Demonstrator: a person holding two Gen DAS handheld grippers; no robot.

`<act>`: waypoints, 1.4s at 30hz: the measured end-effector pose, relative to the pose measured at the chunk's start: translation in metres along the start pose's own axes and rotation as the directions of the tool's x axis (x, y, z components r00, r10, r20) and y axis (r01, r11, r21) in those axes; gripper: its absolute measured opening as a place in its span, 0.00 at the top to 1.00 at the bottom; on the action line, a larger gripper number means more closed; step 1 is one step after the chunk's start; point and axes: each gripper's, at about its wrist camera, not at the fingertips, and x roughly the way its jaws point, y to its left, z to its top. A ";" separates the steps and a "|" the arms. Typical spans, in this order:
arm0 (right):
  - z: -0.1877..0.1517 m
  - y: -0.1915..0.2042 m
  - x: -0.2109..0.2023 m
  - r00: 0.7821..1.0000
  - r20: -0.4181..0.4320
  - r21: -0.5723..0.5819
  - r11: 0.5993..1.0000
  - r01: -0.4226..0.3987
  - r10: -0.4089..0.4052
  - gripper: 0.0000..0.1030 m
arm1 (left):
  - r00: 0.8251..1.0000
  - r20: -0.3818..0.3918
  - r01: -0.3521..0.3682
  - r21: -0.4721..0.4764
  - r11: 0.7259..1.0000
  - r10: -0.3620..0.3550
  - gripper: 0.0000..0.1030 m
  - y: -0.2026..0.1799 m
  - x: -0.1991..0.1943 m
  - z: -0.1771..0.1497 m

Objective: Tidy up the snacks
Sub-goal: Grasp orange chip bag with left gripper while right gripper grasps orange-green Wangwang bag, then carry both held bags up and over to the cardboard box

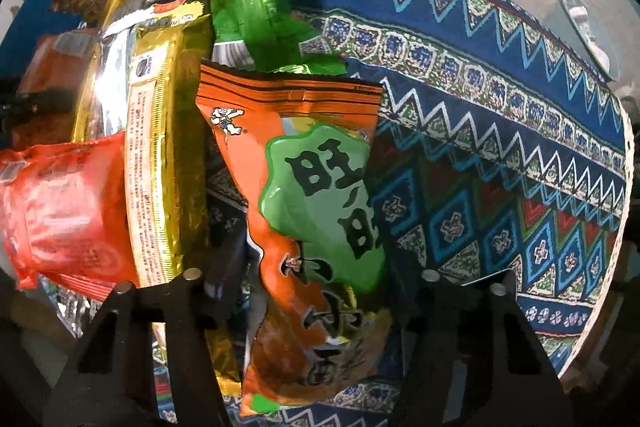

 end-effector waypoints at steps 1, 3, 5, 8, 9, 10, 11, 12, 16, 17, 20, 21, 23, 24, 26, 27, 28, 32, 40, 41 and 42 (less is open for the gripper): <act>0.000 0.000 0.000 1.000 0.002 -0.001 1.000 -0.005 0.005 0.57 | 1.000 0.003 0.000 0.005 1.000 0.000 0.54 0.000 -0.001 -0.001; 0.001 0.003 -0.004 1.000 0.006 0.000 1.000 -0.005 0.005 0.61 | 1.000 0.017 -0.022 0.023 0.999 0.022 0.56 0.001 -0.006 0.000; 0.005 0.011 -0.010 1.000 0.017 -0.005 1.000 0.004 -0.004 0.63 | 0.999 0.031 -0.043 0.048 0.998 0.041 0.58 0.000 -0.011 -0.002; 0.008 0.012 -0.019 0.999 0.032 0.000 1.000 0.013 -0.013 0.65 | 0.998 0.040 -0.053 0.061 0.997 0.050 0.60 0.000 -0.019 -0.007; 0.011 0.011 -0.022 0.999 0.033 0.003 1.000 0.018 -0.019 0.66 | 0.997 0.044 -0.065 0.065 0.996 0.062 0.61 0.001 -0.021 -0.010; 0.013 0.011 -0.025 0.999 0.035 0.006 1.000 0.031 -0.031 0.66 | 0.996 0.049 -0.077 0.071 0.995 0.073 0.61 0.000 -0.024 -0.013; 0.015 0.012 -0.028 0.998 0.038 0.008 0.999 0.043 -0.043 0.66 | 0.995 0.057 -0.087 0.078 0.993 0.083 0.61 0.000 -0.028 -0.016; 0.017 0.015 -0.031 0.998 0.041 0.011 0.999 0.052 -0.053 0.66 | 0.994 0.068 -0.095 0.085 0.992 0.089 0.61 0.001 -0.032 -0.018; 0.024 0.023 -0.045 0.995 0.060 0.023 0.997 0.076 -0.078 0.66 | 0.984 0.131 -0.134 0.122 0.984 0.118 0.61 -0.003 -0.055 -0.029; 0.026 0.026 -0.052 0.995 0.062 0.026 0.996 0.081 -0.083 0.66 | 0.982 0.142 -0.141 0.129 0.982 0.123 0.61 -0.003 -0.058 -0.030; 0.029 0.033 -0.066 0.993 0.079 0.040 0.995 0.088 -0.091 0.66 | 0.971 0.187 -0.178 0.156 0.972 0.147 0.61 -0.007 -0.073 -0.036; 0.027 0.033 -0.069 0.992 0.085 0.042 0.995 0.088 -0.092 0.66 | 0.967 0.205 -0.189 0.167 0.968 0.153 0.61 -0.008 -0.080 -0.040; 0.022 0.038 -0.085 0.989 0.102 0.040 0.994 0.100 -0.103 0.66 | 0.958 0.234 -0.212 0.184 0.960 0.167 0.61 -0.011 -0.087 -0.040; 0.023 0.040 -0.086 0.988 0.111 0.039 0.994 0.101 -0.105 0.66 | 0.953 0.249 -0.223 0.191 0.956 0.172 0.61 -0.012 -0.091 -0.042; 0.026 0.048 -0.094 0.986 0.128 0.042 0.994 0.100 -0.104 0.66 | 0.946 0.270 -0.237 0.203 0.950 0.179 0.61 -0.014 -0.099 -0.044; 0.023 0.051 -0.098 0.985 0.137 0.044 0.994 0.096 -0.101 0.66 | 0.941 0.286 -0.245 0.208 0.947 0.180 0.61 -0.014 -0.105 -0.047; 0.023 0.054 -0.100 0.984 0.145 0.045 0.994 0.095 -0.100 0.66 | 0.938 0.296 -0.251 0.213 0.944 0.182 0.61 -0.014 -0.108 -0.046; 0.025 0.054 -0.114 0.980 0.176 0.043 0.995 0.087 -0.093 0.66 | 0.922 0.338 -0.273 0.221 0.936 0.189 0.61 -0.013 -0.125 -0.048; 0.037 0.081 -0.136 0.970 0.237 0.026 0.998 0.058 -0.063 0.66 | 0.896 0.401 -0.292 0.203 0.935 0.193 0.61 0.004 -0.160 -0.050; 0.040 0.085 -0.138 0.969 0.242 0.021 0.998 0.054 -0.057 0.66 | 0.893 0.407 -0.291 0.197 0.936 0.192 0.61 0.008 -0.164 -0.050; 0.043 0.089 -0.140 0.968 0.246 0.015 0.999 0.049 -0.051 0.66 | 0.892 0.410 -0.288 0.190 0.938 0.191 0.61 0.012 -0.168 -0.050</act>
